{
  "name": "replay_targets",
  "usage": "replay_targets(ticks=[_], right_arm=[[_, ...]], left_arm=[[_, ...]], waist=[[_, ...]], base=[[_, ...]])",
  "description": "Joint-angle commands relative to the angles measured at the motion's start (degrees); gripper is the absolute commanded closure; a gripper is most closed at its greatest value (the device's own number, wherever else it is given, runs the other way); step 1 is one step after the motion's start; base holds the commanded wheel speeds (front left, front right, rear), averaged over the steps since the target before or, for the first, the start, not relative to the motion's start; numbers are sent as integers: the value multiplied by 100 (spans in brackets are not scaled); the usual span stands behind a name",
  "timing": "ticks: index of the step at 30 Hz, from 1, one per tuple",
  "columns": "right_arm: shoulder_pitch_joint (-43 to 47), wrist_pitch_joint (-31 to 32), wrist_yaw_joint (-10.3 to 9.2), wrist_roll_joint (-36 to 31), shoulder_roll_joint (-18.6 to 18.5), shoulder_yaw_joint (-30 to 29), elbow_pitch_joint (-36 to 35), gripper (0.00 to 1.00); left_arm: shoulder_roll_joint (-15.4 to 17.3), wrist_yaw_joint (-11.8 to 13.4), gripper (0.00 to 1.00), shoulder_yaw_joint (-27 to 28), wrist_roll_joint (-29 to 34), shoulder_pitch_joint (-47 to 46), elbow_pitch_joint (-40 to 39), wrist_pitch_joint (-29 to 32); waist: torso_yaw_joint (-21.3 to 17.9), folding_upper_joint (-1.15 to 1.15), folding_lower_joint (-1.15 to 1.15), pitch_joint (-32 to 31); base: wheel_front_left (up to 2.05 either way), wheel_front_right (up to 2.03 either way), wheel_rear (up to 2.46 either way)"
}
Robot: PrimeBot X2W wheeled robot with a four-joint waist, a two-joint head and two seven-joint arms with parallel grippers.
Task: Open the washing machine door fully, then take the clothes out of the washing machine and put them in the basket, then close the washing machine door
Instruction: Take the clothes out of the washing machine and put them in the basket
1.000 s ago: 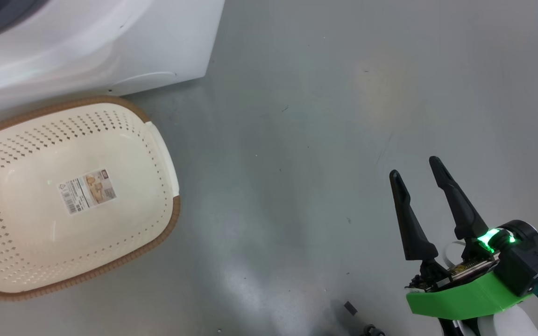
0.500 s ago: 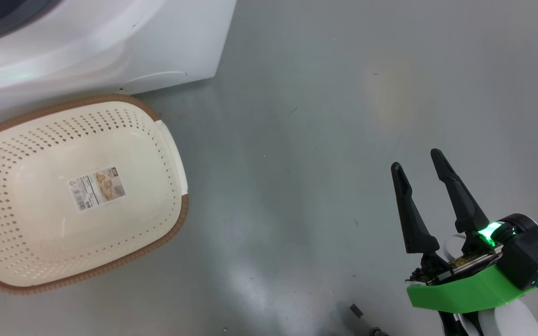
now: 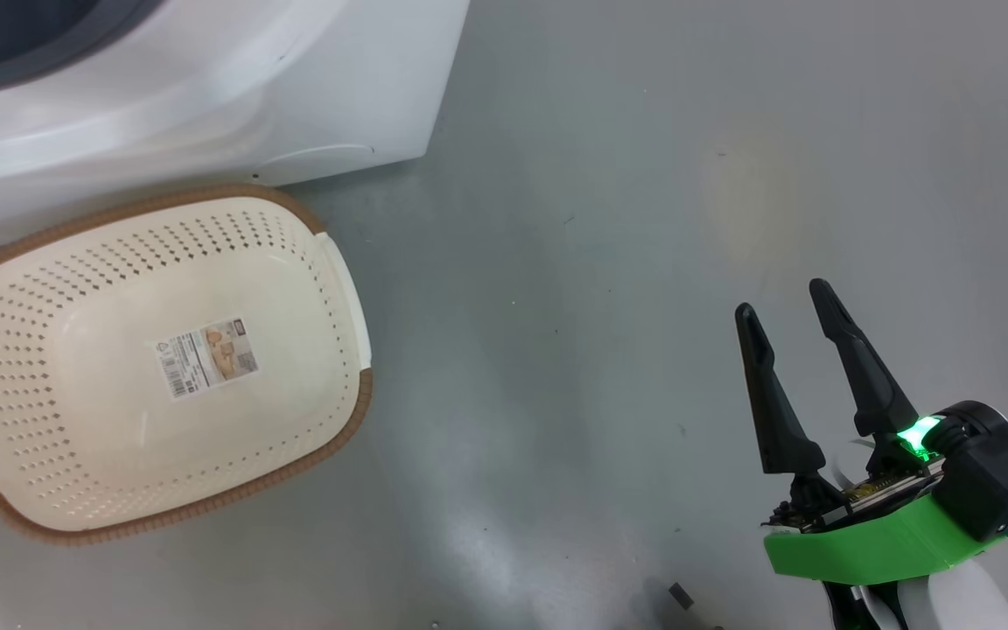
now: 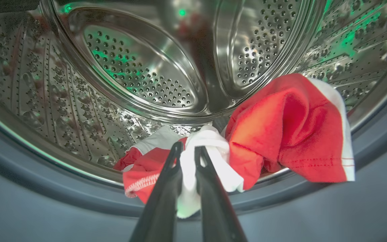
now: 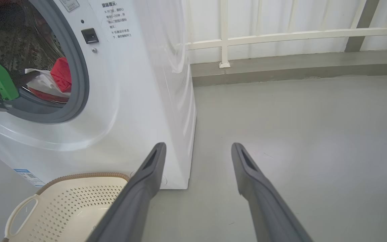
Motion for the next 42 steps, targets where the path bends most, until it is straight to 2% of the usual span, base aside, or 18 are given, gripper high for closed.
replay_targets(ticks=[1,17,24,32,42], right_arm=[[-49,-37,35,55,-84,83,-110,0],[-57,-37,35,122,-84,-48,-71,0],[34,-37,35,107,-84,-163,-73,0],[184,-37,35,127,-84,-339,-109,0],[508,-37,35,95,-84,-570,-170,0]], left_arm=[[260,8,100,131,-59,234,-370,-64],[360,268,100,88,-166,2136,-2806,119],[439,540,100,213,-312,3234,-4361,346],[300,812,100,218,-435,4116,-5561,505],[99,1102,100,141,-458,4866,-6589,505]], waist=[[41,0,0,-50],[241,0,0,-469],[381,0,0,-778],[533,0,0,-1142],[707,0,0,-1571]], base=[[0,0,0],[0,0,0],[0,0,0],[0,0,0],[0,0,0]])
